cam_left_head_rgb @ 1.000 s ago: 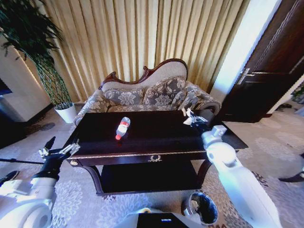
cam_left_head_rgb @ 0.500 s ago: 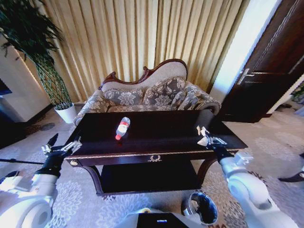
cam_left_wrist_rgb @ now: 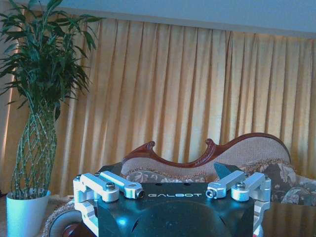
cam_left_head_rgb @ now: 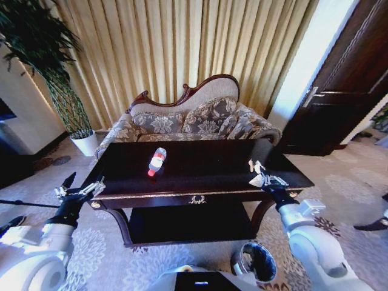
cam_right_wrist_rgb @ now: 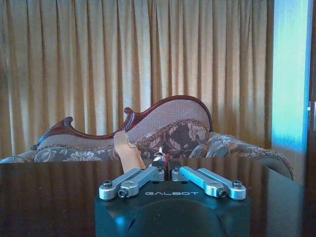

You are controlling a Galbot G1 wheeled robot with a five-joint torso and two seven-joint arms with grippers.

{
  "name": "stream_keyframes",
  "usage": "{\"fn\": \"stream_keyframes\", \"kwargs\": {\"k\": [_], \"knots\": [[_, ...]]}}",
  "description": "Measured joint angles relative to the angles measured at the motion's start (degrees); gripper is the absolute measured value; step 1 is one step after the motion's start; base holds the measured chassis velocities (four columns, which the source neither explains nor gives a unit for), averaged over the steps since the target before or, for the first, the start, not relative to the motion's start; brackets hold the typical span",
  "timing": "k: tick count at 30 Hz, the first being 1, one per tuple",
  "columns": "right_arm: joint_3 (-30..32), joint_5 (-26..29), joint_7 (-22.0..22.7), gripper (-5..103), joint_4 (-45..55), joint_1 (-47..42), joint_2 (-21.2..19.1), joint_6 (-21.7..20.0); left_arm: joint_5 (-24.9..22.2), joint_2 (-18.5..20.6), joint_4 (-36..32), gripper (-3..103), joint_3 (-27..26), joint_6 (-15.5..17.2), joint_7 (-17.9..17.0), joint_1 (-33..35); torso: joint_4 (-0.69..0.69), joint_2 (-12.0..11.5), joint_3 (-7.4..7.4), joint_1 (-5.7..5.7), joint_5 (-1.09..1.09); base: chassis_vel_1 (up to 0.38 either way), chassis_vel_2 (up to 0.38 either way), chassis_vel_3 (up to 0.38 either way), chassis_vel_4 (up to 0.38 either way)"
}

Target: Move to the front of the table and place the trash on the table into the trash bin.

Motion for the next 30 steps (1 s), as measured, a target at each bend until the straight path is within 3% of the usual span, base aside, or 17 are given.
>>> {"fn": "stream_keyframes", "kwargs": {"k": [17, 26, 30], "knots": [[-2.6, -2.9, 0.0, 2, -4.4, 0.9, 0.9, 0.6, 0.4, -0.8, -0.7, 100, 0.4, 0.0, 0.0, 0.0, 0.0, 0.1, -0.04, -0.06, 0.0, 0.209, -0.198, -0.198, 0.2], [-6.1, -6.2, 0.0, 2, -21.5, 4.1, 1.6, -1.0, 1.3, -1.6, -0.7, 100, 1.0, 0.0, 0.0, 0.3, 0.01, 0.0, 0.03, 0.06, 0.02, -0.017, 0.022, 0.023, -0.014], [-7.2, -8.3, 0.1, 2, -34.8, 7.6, 1.6, -0.8, 1.4, -2.2, -0.7, 100, 1.0, 0.0, 0.0, 0.5, -0.01, 0.0, 0.0, 0.02, 0.02, -0.021, 0.026, 0.017, -0.02]]}}
